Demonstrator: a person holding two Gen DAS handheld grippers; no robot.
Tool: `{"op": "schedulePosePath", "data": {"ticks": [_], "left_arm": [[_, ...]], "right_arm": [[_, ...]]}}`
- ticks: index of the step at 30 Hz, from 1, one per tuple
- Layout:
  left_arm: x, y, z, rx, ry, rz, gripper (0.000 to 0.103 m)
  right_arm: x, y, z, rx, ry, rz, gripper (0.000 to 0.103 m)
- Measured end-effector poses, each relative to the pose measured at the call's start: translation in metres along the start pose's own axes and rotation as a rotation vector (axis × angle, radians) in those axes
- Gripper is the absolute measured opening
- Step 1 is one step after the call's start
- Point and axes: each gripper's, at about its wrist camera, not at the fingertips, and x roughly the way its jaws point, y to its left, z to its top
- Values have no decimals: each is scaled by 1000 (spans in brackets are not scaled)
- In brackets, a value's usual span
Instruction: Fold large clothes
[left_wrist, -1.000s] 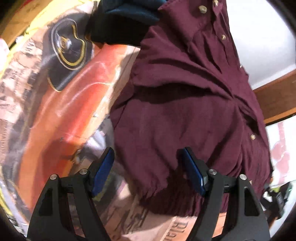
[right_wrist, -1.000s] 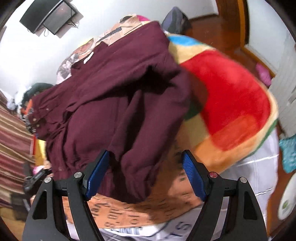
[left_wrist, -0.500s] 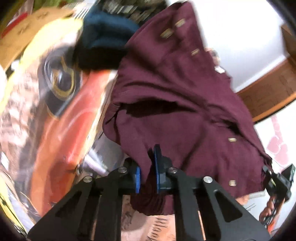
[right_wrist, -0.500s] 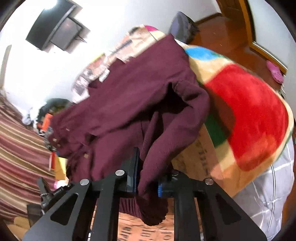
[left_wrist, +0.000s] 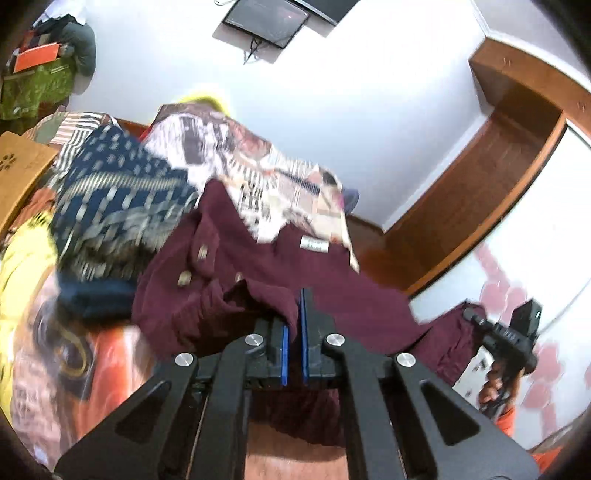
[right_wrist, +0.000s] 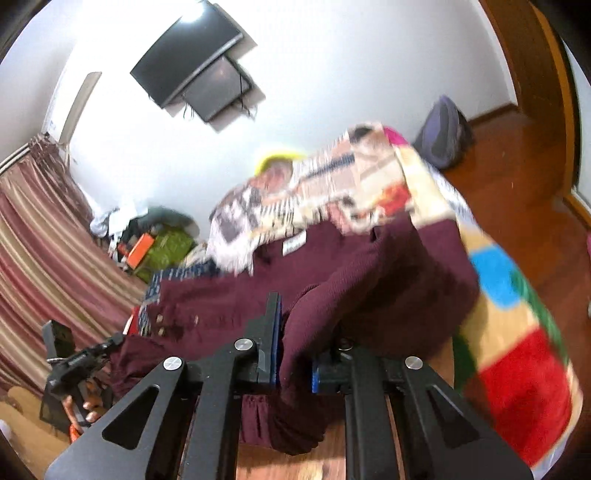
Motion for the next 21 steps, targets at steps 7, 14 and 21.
{"op": "schedulePosePath", "data": {"ticks": [7,14,21], "left_arm": [[56,13,69,-40,-64,135,3],[141,43,82,-21,-39,348,4],[166,12,73,157,-3,463,27]], "right_arm": [[56,-44,44,80,-35,-77,11],[119,-85,49,47,23,-231,11],[136,-95,42,12,107,-324,15]]}}
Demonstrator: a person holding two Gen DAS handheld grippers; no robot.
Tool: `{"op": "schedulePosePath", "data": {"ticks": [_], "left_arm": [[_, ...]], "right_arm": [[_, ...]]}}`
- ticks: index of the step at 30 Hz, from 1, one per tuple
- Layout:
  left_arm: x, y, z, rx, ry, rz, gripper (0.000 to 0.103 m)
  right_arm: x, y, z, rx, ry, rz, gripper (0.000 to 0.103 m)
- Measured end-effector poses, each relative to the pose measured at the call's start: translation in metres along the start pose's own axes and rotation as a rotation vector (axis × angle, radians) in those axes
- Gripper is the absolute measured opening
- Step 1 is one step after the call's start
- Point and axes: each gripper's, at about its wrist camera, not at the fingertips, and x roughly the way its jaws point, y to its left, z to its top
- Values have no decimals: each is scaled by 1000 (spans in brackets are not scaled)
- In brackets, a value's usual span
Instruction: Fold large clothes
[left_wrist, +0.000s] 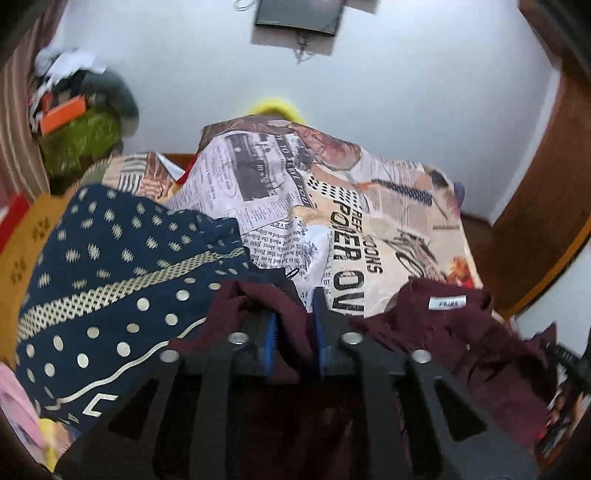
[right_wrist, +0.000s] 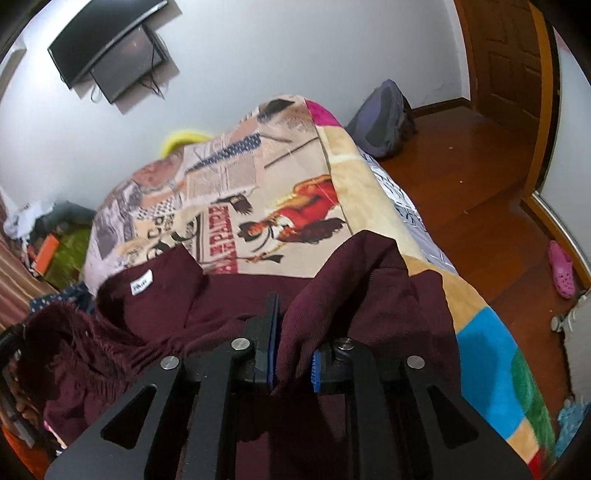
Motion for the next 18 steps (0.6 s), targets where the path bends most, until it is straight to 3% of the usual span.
{"op": "schedulePosePath", "data": {"ticks": [1,2,3,4,6,8,13,18], "left_arm": [[-3,-2,-1,17,3,-6,34],[-6,-7,-2,34,6,-32,52],[-7,-10,-2,39,6,-49,63],[-11,-13,-4,44,1,-65,66],[-21,-21,-9,61,-5,-67,73],[-32,-26,-16,66,-2,-78,80],[-69,-30,-34,92,-36,-59,83],[-107,-16,-52,85,-105,-10,99]], "right_arm": [[-1,2,2,-13,12,-14,17],[-7,7,2,-39,21,-35,22],[-8,11,4,-62,22,-50,29],[-13,15,4,-86,19,-63,33],[-31,27,2,-147,-7,-78,62],[-41,36,-1,-178,-41,-52,80],[-82,60,-16,-275,-109,-43,84],[-100,74,-32,-329,-109,-28,84]]}}
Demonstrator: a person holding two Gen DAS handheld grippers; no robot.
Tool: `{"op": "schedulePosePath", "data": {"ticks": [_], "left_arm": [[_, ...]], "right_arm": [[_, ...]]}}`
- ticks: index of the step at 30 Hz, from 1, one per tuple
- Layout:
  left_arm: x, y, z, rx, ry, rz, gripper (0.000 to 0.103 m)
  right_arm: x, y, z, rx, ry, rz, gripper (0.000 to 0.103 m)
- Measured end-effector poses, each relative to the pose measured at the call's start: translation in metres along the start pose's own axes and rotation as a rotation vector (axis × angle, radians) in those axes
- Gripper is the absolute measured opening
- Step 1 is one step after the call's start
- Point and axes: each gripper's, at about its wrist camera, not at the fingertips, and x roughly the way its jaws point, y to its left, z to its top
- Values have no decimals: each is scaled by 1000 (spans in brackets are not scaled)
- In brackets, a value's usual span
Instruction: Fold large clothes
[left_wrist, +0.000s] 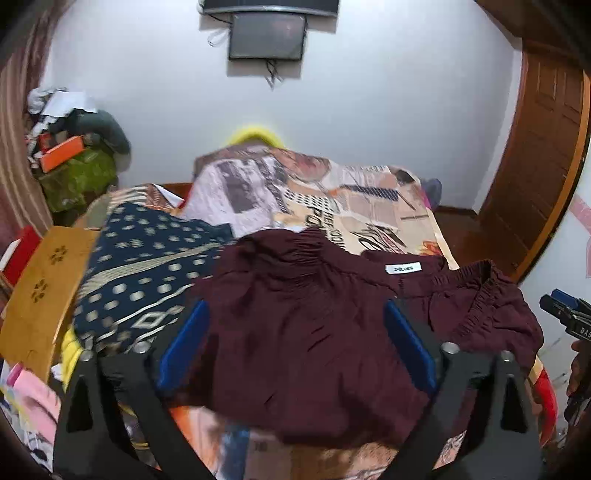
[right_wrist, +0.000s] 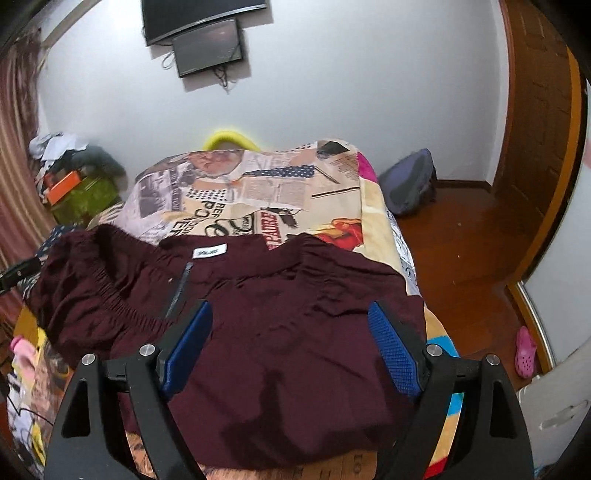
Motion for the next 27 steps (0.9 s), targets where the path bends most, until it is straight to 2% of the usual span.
{"op": "schedulePosePath", "data": {"ticks": [2,5,11,13,16,18,20,25,27], "left_arm": [[-8,11,-8,-30,2,8,102],[-7,29,-22,-93,50,5,102],[16,59,-63,-282,125,29,102],[30,64,-73,-341,157,9,102],[59,66,-84,-440,216,-70,102],[70,65,-83,-466,218,-91,102],[79,62,-78,-479,188,-87,100],[85,53,-65,-467,130,-17,74],[77,46,-62,-450,109,13,53]], "right_arm": [[-2,5,-3,-8,-1,3,84],[-4,12,-10,-15,12,20,84],[-3,27,-20,-26,38,57,84],[1,29,-24,-11,54,79,84],[7,31,-29,4,80,84,84],[10,33,-33,13,98,89,84],[12,34,-36,17,110,96,84],[18,34,-40,20,143,104,84],[21,36,-41,14,155,99,84]]}}
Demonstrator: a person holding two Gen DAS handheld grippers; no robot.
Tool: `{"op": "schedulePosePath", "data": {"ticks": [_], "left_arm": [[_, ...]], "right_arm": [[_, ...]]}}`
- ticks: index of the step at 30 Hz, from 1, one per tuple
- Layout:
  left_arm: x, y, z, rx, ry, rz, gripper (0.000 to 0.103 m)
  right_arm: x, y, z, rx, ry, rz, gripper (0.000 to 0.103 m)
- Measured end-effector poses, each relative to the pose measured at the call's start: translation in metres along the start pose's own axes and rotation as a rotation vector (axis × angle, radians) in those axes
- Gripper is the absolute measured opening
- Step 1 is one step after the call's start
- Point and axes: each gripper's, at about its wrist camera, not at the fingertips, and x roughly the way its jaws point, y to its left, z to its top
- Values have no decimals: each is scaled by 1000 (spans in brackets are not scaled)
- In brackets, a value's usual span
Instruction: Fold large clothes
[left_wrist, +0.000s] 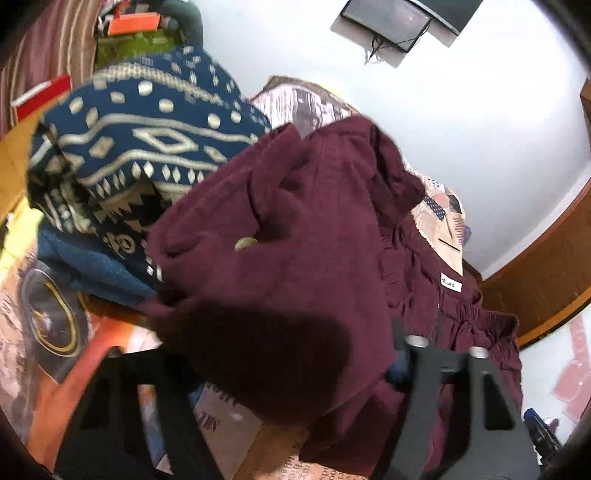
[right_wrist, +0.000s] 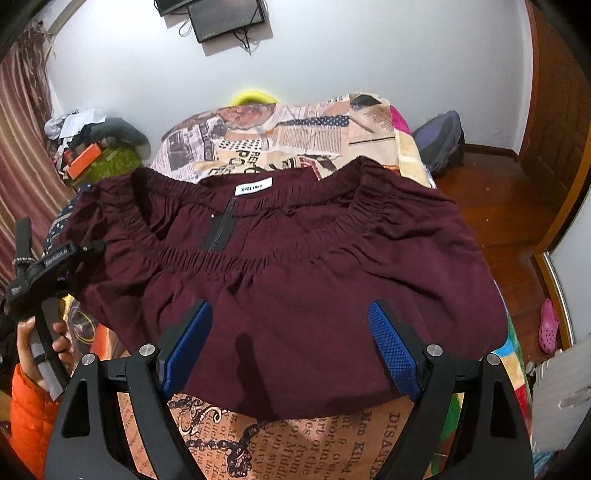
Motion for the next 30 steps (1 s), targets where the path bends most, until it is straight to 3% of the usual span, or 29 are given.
{"op": "schedulePosePath", "data": {"ticks": [3,6,10,14,17,22,25,30], "left_arm": [[-20,-7,1,7,-33,-43,30],[-39,-14,7,-2,-47,-116,21],[-69,-27,19,16,-131,-151,18],[-108,-39,36,72,-285,-120,18],[-122,-42,49,89,-332,-104,18],[-124,-44,57,116,-350,-56,18],[-118,-53,54,147,-342,-44,18],[-114,-81,39,234,-351,-38,18]], "right_arm": [[3,7,1,-26,9,-14,84],[4,18,6,-54,7,-3,84],[7,39,16,-97,5,24,84],[19,64,25,-130,2,51,84],[43,84,28,-105,50,90,84],[94,121,13,-40,194,223,84],[114,135,4,-35,258,234,84],[101,125,7,-70,255,261,84]]}}
